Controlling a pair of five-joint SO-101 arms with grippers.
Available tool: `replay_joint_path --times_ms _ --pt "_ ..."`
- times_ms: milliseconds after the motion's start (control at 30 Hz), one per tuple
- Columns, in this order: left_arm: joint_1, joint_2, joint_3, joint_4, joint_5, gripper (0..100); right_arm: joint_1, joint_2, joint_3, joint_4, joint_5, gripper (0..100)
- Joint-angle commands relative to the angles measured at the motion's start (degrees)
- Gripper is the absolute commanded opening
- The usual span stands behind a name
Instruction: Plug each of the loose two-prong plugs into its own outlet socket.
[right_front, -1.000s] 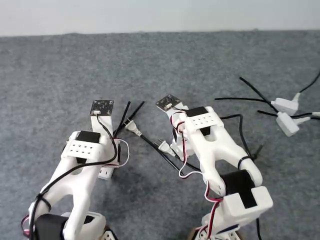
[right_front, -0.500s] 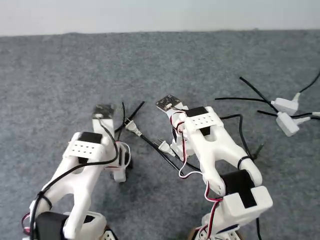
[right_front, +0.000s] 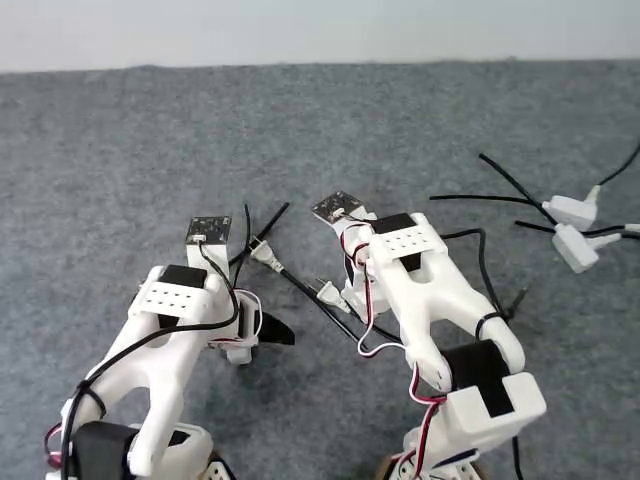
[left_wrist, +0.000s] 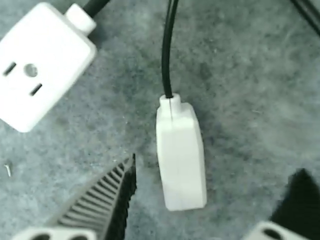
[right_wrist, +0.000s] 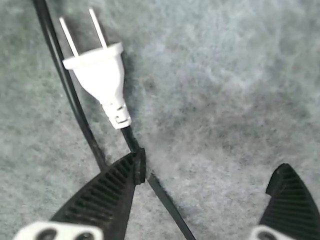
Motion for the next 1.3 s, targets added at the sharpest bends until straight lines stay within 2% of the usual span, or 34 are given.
replay_joint_path --times_ms 0,67,100,133,200,567,667,900,967,1033,1133,1200,1267 --pt "0.8 -0.7 -0.8 0.0 -0.6 23 -0.6 -0.3 -3.3 0.9 0.6 36.8" --pt "0.9 -0.7 -1.2 -0.9 -5.5 2 -0.6 -0.3 -3.3 0.9 0.6 36.8" --pt "0.7 -0.7 -1.1 -1.3 -7.6 0 -0.6 -0.3 -3.3 0.9 0.6 36.8" --pt "0.5 -0.7 -0.8 -1.6 -9.0 4 -0.6 -0.3 -3.3 0.9 0.6 36.8" --pt "0.4 -0.7 -0.8 -1.8 -9.4 1 -0.6 -0.3 -3.3 0.9 0.6 36.8" --pt "1.2 -0.8 -6.2 -1.5 -9.3 1 -0.7 -0.3 -3.3 0.8 0.6 36.8" --pt "4.0 -1.1 -8.6 -1.1 -9.3 1 -0.7 -0.3 -3.3 0.7 0.6 36.8" --pt "16.8 -0.8 -18.6 3.4 -6.9 1 -0.2 -0.7 -3.3 0.6 0.3 36.8" --pt "18.0 -0.8 -19.4 3.7 -6.6 1 0.4 -0.7 -3.3 0.6 0.3 36.8" --pt "16.5 -0.8 -17.8 3.7 -6.8 1 1.0 -0.7 -3.3 0.5 0.2 36.8" --pt "9.3 -0.7 -13.8 1.9 -6.9 6 0.9 -0.7 -3.3 0.6 0.2 36.8" --pt "3.3 -0.7 -11.9 0.0 -6.9 14 0.8 -0.7 -3.3 0.6 0.2 36.8" --pt "-1.0 -0.7 -10.3 -0.3 -6.6 27 0.8 -0.7 -3.3 0.7 0.2 36.8"
